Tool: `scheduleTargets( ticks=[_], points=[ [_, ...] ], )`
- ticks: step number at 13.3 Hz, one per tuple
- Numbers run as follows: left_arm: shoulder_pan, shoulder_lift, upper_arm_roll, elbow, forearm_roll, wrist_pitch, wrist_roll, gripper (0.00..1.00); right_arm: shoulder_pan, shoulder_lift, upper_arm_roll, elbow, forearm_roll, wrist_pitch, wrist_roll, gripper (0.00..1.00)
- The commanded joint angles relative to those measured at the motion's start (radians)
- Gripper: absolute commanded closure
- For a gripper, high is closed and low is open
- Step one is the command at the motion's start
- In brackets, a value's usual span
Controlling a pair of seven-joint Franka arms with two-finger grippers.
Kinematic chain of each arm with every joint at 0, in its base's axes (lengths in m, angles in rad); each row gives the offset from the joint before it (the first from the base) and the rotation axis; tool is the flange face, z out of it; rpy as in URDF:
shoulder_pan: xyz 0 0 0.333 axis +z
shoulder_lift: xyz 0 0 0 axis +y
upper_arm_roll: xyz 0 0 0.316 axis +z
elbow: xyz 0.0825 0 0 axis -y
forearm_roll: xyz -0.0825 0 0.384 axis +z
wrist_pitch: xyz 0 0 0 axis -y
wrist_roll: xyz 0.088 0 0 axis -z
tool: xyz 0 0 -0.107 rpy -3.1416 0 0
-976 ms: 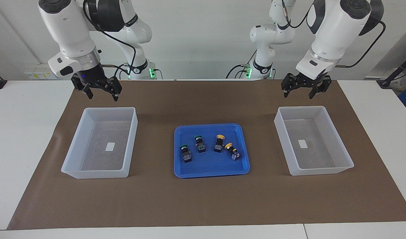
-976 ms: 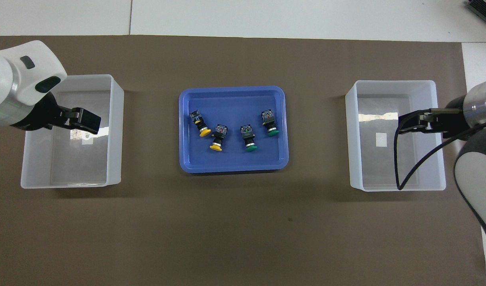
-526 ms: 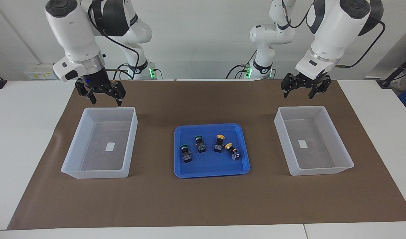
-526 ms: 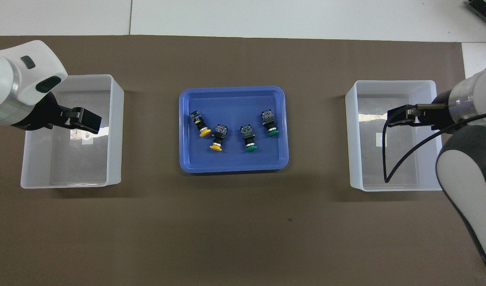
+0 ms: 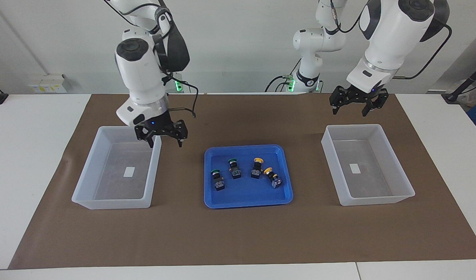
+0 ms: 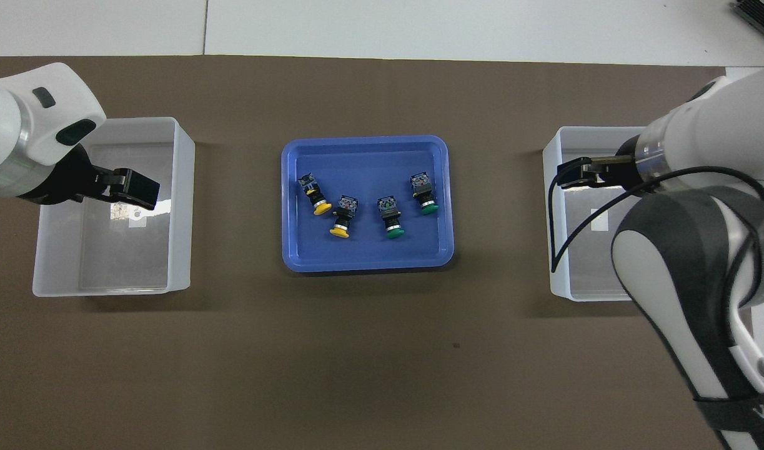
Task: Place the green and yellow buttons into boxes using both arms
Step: 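Reach the right gripper over a green button in the blue tray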
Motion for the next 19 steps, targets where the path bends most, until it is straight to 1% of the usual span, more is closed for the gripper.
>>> scheduleTargets(
  ticks=[1, 3, 4, 5, 8, 11, 12, 13, 15, 19],
  points=[
    [-0.002, -0.02, 0.001, -0.023, 0.008, 0.014, 0.005, 0.0, 0.039, 0.063, 0.003, 0.016, -0.024, 0.071, 0.035, 0.0],
    [-0.002, -0.02, 0.001, -0.023, 0.008, 0.014, 0.005, 0.0, 0.073, 0.13, 0.001, 0.048, -0.036, 0.112, 0.033, 0.0],
    [-0.002, -0.02, 0.001, -0.023, 0.008, 0.014, 0.005, 0.0, 0.083, 0.155, 0.003, 0.056, -0.065, 0.131, 0.027, 0.0],
    [-0.002, -0.02, 0.001, -0.023, 0.008, 0.014, 0.005, 0.0, 0.083, 0.172, 0.004, 0.056, -0.074, 0.137, 0.016, 0.0],
    [-0.002, -0.02, 0.001, -0.023, 0.008, 0.015, 0.005, 0.0, 0.102, 0.229, 0.006, 0.061, -0.081, 0.206, -0.033, 0.0],
    [-0.002, -0.02, 0.001, -0.023, 0.008, 0.015, 0.005, 0.0, 0.168, 0.321, 0.006, 0.079, -0.148, 0.29, -0.014, 0.0],
    [-0.002, -0.02, 0.001, -0.023, 0.008, 0.015, 0.005, 0.0, 0.175, 0.33, 0.004, 0.078, -0.171, 0.347, -0.001, 0.0],
    [-0.003, -0.02, 0.001, -0.023, 0.008, 0.015, 0.004, 0.0, 0.175, 0.338, 0.004, 0.069, -0.183, 0.373, 0.015, 0.0],
    [-0.003, -0.02, 0.001, -0.019, 0.008, 0.014, 0.004, 0.0, 0.175, 0.355, 0.004, 0.066, -0.199, 0.405, 0.016, 0.0],
    [-0.005, -0.02, 0.001, -0.019, 0.008, 0.014, 0.002, 0.0, 0.178, 0.359, 0.006, 0.041, -0.199, 0.442, 0.035, 0.0]
  ],
)
